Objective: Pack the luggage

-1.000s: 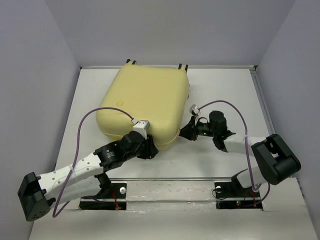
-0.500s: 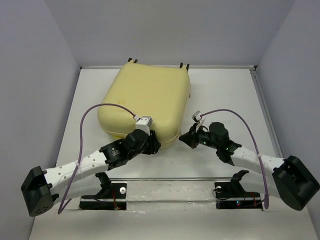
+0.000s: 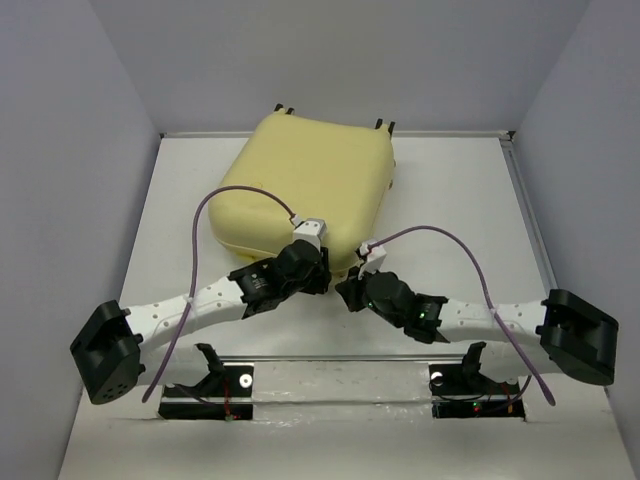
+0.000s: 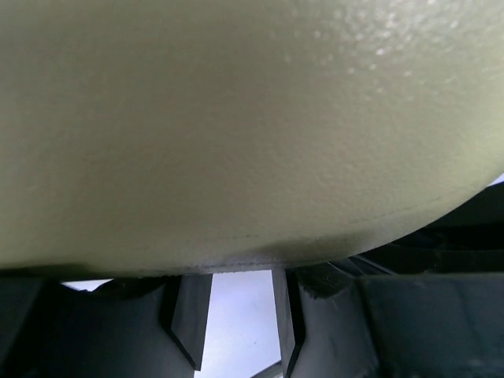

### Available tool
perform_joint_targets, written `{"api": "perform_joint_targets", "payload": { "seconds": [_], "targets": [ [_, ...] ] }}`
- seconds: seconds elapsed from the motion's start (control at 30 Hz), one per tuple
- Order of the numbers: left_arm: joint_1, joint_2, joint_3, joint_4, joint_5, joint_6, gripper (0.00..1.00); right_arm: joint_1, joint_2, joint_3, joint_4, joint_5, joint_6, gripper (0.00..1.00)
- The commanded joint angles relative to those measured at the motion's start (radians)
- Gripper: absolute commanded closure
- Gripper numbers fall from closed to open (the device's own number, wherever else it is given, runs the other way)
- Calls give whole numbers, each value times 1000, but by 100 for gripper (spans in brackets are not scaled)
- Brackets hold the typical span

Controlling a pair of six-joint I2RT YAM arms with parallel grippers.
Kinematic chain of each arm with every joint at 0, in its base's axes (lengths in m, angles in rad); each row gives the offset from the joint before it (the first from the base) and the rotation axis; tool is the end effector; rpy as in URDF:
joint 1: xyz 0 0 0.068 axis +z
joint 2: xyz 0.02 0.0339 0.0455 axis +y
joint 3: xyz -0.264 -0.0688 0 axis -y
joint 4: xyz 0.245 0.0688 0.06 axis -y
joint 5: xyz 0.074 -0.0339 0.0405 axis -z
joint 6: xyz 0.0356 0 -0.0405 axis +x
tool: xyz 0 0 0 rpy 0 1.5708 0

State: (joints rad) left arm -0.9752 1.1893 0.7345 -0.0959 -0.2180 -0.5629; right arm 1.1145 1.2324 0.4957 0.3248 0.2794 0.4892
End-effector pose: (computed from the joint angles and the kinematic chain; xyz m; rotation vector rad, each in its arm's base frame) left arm 0.1527 -0.2116 0.2479 0.3156 2.1609 -0.6766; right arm 0.1204 0.2231 0.1990 -0.4486 1.9978 0.7595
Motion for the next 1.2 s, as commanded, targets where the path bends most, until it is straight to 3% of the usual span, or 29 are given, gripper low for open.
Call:
{"api": "perform_joint_targets", "payload": {
  "seconds": [0.0,0.13,0.27,0.37,0.4,0.5,0.53,0.6,0.67,0.83,0.9,1.17],
  "targets": [
    [20,6,97,305,19,11,57,127,67,32,259,15,193,93],
    [32,-69,91,242,5,14,57,127,99,24,416,121,186,93],
    [90,-150,153,155,28,21,54,127,128,-51,574,106,233,93],
    [243,-204,237,87,135,46,36,127,121,-94,553,86,276,93],
    [335,-211,265,58,153,55,25,127,104,-126,547,87,293,93],
    [493,-186,405,-37,172,112,4,127,63,-137,484,78,282,93],
    [535,-174,437,-82,172,129,2,127,52,-134,461,76,278,93],
    [614,-127,524,-123,174,164,1,127,33,-131,412,69,253,93],
    [769,-68,568,-159,213,199,1,127,16,-112,344,76,243,93],
    [1065,35,528,-120,391,178,1,127,10,-54,229,58,201,93],
    [1115,79,502,-88,483,166,1,127,16,-22,186,50,192,93],
    [1115,246,431,47,817,132,1,127,42,64,92,49,146,93]
  ]
}}
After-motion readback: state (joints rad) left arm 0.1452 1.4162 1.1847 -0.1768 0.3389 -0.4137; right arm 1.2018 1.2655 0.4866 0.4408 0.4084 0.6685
